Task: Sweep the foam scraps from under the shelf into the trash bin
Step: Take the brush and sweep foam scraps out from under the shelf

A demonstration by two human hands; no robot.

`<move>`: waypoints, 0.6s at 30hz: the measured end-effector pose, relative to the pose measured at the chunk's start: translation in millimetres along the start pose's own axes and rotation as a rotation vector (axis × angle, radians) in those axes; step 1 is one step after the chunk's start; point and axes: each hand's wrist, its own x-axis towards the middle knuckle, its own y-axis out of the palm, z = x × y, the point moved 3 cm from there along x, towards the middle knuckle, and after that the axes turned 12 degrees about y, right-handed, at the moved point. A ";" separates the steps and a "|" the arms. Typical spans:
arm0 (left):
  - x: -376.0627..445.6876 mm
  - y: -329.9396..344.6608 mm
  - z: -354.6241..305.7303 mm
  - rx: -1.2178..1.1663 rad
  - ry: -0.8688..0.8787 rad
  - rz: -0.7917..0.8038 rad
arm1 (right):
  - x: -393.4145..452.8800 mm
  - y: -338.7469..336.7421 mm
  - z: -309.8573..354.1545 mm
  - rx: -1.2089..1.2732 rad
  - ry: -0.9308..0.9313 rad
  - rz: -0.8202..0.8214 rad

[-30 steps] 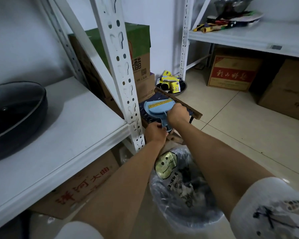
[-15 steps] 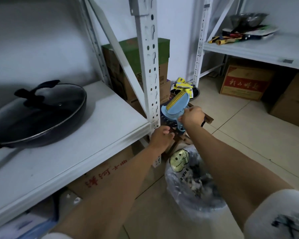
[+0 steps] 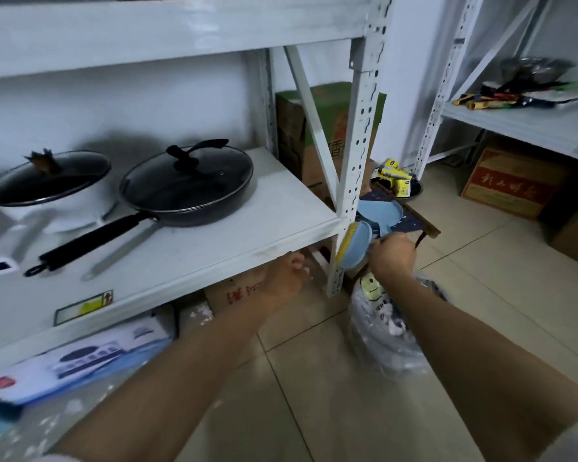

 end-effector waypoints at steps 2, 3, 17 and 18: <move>-25.2 -21.3 9.7 0.002 -0.018 -0.041 | -28.8 8.1 3.5 -0.002 -0.061 0.062; -40.0 -33.7 15.6 0.012 -0.028 -0.051 | -43.9 16.1 5.7 0.000 -0.095 0.091; -182.0 -193.4 95.5 0.388 -0.160 -0.380 | -218.0 113.7 20.3 -0.029 -0.398 0.402; -188.3 -201.2 101.3 0.424 -0.156 -0.387 | -227.9 121.2 21.4 -0.034 -0.414 0.420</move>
